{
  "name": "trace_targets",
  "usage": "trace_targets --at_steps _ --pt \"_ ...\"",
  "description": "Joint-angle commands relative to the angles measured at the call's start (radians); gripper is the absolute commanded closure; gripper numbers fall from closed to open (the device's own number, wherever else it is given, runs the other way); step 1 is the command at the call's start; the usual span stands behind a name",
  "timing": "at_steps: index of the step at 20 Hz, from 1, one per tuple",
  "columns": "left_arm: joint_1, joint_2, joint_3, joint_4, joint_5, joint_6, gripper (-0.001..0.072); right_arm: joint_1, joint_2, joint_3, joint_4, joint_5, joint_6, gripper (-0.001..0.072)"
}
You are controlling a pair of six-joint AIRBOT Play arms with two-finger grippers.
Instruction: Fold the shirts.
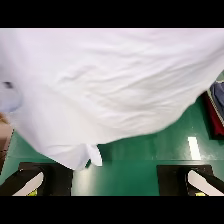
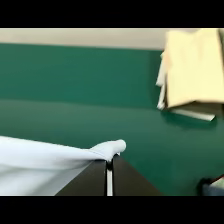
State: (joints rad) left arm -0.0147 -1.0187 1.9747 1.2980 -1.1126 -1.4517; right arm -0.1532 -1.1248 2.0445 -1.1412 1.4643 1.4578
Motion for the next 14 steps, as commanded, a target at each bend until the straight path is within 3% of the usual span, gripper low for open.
trace_targets --at_steps 1,6,7,8,9,10,11,12,14 --pt "0.001 -0.243 0.003 0.022 -0.197 -0.016 0.0684 -0.002 -0.128 -0.118 0.040 0.038 0.024 0.0698" --pt "0.000 -0.611 0.003 -0.010 -0.302 -0.028 0.0682 0.066 -0.379 -0.296 0.047 0.023 0.019 0.0698" --pt "0.000 -0.664 0.003 -0.008 -0.310 -0.041 0.0641 0.089 -0.426 -0.303 0.047 0.010 0.014 0.0697" --pt "0.000 -0.703 0.003 -0.006 -0.313 -0.041 0.0331 0.109 -0.467 -0.296 0.048 -0.005 0.014 0.0697" --pt "0.000 -0.725 0.003 -0.006 -0.313 -0.042 0.0129 0.127 -0.509 -0.271 0.048 -0.014 0.014 0.0695" --pt "0.000 -0.734 0.003 0.000 -0.313 -0.041 0.0178 0.140 -0.545 -0.238 0.048 -0.015 0.013 0.0652" --pt "0.002 -0.731 0.003 0.007 -0.314 -0.041 0.0202 0.147 -0.574 -0.201 0.048 -0.013 0.013 0.0411" --pt "0.010 -0.721 0.003 0.007 -0.330 -0.040 0.0201 0.146 -0.597 -0.160 0.050 0.004 0.014 0.0309" --pt "0.040 -0.684 0.002 0.008 -0.399 -0.040 0.0201 0.142 -0.597 -0.133 0.047 0.049 0.012 0.0309"
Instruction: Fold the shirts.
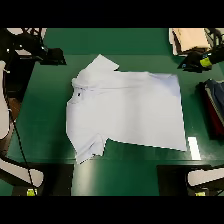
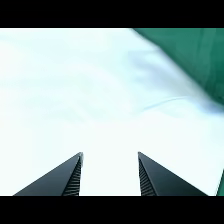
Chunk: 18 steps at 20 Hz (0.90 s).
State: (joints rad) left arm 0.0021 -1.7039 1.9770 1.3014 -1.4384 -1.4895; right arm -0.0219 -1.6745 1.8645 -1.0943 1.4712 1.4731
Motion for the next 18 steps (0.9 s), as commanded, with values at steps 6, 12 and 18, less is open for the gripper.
trace_targets --at_steps 6,12,18 --pt "0.099 0.275 -0.400 0.018 -0.011 -0.003 0.0201 -0.065 0.183 -0.292 0.002 0.066 -0.069 0.0310" --pt "0.099 0.649 -1.109 -0.058 0.142 -0.003 0.0201 -0.131 0.454 -0.693 0.003 -0.054 -0.069 0.0311" --pt "0.099 0.748 -1.430 -0.200 0.279 0.003 0.0202 -0.131 0.552 -0.804 0.003 -0.084 -0.069 0.0311"
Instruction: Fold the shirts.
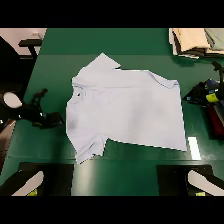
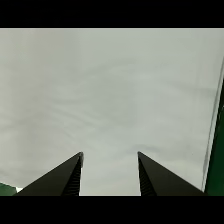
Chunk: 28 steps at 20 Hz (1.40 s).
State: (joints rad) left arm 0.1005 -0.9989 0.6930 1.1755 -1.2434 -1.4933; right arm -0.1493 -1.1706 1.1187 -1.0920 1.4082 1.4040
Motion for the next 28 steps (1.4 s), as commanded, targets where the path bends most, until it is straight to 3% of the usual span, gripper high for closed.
trace_targets --at_steps 1,4,8,9,10,11,16,17,18,19,20,23,24,28 --pt "0.001 0.043 -0.174 -0.105 0.122 0.010 0.0201 -0.004 0.050 -0.060 0.000 -0.015 0.000 0.0312" --pt "0.001 0.043 -0.229 -0.193 0.202 0.061 0.0202 -0.003 0.050 -0.060 0.002 -0.013 0.000 0.0311" --pt "0.001 0.043 -0.262 -0.234 0.256 0.065 0.0204 -0.004 0.050 -0.060 0.001 -0.013 0.000 0.0311" --pt "0.001 0.043 -0.262 -0.241 0.254 0.065 0.0352 -0.004 0.050 -0.060 0.001 -0.011 0.000 0.0311" --pt "0.001 0.043 -0.261 -0.243 0.249 0.065 0.0578 -0.004 0.050 -0.060 -0.004 -0.006 0.000 0.0311" --pt "0.001 0.044 -0.259 -0.248 0.247 0.071 0.0683 -0.004 0.050 -0.060 -0.019 0.007 0.000 0.0311" --pt "0.001 0.115 -0.188 -0.203 0.177 0.098 0.0687 -0.049 0.073 -0.150 -0.305 0.138 0.007 0.0311" --pt "0.001 0.147 -0.174 -0.185 0.177 0.096 0.0686 -0.099 0.089 -0.216 -0.306 0.129 0.008 0.0309" --pt "0.001 0.164 -0.163 -0.183 0.175 0.096 0.0686 -0.159 0.103 -0.286 -0.306 0.112 0.008 0.0260" --pt "0.001 0.171 -0.151 -0.187 0.167 0.097 0.0686 -0.220 0.114 -0.350 -0.306 0.097 0.008 0.0165" --pt "0.001 0.171 -0.143 -0.187 0.156 0.098 0.0686 -0.283 0.119 -0.412 -0.296 0.080 0.008 0.0151" --pt "0.001 0.171 -0.142 -0.188 0.154 0.099 0.0686 -0.405 0.119 -0.542 -0.196 0.035 -0.040 0.0175" --pt "0.001 0.171 -0.142 -0.188 0.151 0.099 0.0685 -0.413 0.119 -0.574 -0.156 0.010 -0.047 0.0233" --pt "0.001 0.171 -0.142 -0.188 0.148 0.099 0.0685 -0.336 0.097 -0.637 -0.093 -0.048 -0.051 0.0236"
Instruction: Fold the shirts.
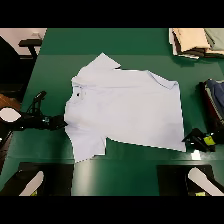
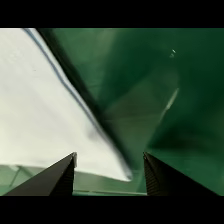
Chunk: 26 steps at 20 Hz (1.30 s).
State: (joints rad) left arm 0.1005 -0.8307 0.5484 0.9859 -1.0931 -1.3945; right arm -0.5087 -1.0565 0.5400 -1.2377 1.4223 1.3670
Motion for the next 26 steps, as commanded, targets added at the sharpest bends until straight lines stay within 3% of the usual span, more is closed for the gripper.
trace_targets --at_steps 1,6,10,14,19,22,26 --pt "0.001 0.003 0.002 0.002 -0.004 0.000 0.0685 0.056 -0.040 -0.058 0.064 -0.061 -0.014 0.0285" --pt "0.001 0.003 0.018 0.003 -0.047 0.008 0.0687 0.225 -0.076 -0.005 0.068 -0.083 -0.014 0.0698" --pt "0.001 0.063 0.175 0.007 -0.085 -0.013 0.0687 0.315 0.056 0.180 0.069 -0.061 -0.013 0.0697" --pt "0.001 0.111 0.546 0.007 -0.132 -0.020 0.0687 0.372 0.164 0.554 0.068 -0.063 -0.005 0.0697" --pt "0.001 0.114 1.130 0.012 -0.143 -0.034 0.0687 0.380 0.185 1.124 0.063 -0.044 -0.005 0.0697" --pt "0.001 0.114 1.420 0.086 -0.140 -0.097 0.0687 0.378 0.183 1.377 0.056 -0.011 0.024 0.0697" --pt "0.001 0.114 1.601 0.210 -0.102 -0.154 0.0687 0.319 0.119 1.614 0.057 0.091 0.074 0.0698"
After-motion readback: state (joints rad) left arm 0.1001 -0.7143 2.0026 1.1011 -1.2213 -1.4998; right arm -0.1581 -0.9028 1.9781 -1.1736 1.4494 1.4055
